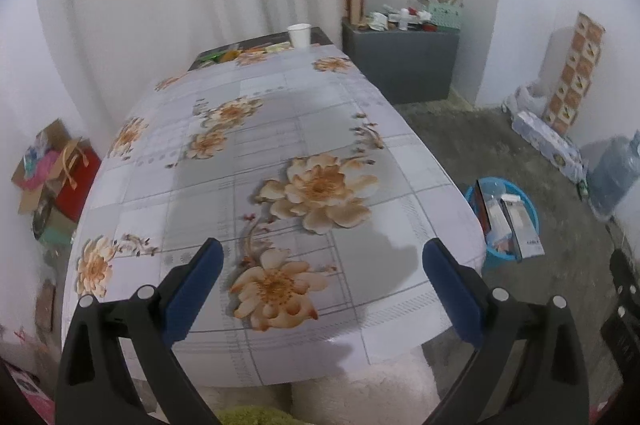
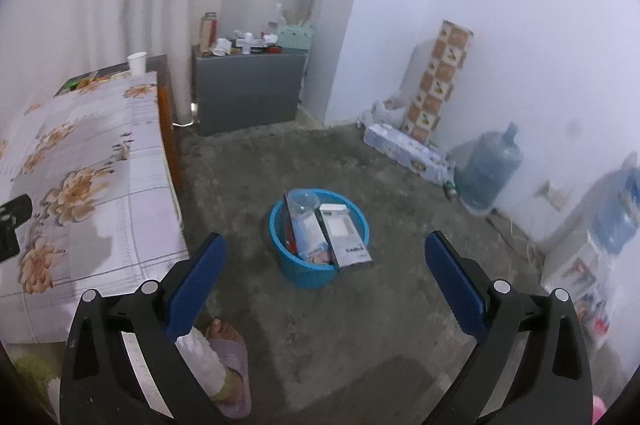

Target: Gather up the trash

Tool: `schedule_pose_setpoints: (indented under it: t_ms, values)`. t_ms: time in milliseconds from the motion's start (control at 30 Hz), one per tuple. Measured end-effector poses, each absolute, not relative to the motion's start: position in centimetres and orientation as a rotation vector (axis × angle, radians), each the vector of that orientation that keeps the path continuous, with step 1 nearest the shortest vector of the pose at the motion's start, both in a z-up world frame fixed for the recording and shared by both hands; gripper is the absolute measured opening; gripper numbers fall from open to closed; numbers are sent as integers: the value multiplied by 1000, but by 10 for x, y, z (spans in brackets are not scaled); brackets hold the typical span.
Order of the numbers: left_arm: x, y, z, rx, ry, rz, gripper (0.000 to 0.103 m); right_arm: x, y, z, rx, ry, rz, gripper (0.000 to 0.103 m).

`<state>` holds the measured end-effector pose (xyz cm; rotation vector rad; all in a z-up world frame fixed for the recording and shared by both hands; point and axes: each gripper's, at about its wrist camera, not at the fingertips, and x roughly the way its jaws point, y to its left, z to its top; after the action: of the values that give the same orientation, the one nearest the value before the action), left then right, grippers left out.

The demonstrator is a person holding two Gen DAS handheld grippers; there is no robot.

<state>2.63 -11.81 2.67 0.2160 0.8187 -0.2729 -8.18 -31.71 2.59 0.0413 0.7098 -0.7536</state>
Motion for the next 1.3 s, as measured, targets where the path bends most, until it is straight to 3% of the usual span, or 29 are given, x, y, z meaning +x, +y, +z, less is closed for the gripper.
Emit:
schedule_pose_setpoints:
  t_ms: [1300]
  values:
    - [15,-119,32,198,844,-267,98,-91,-316,31,77,707,-744,95]
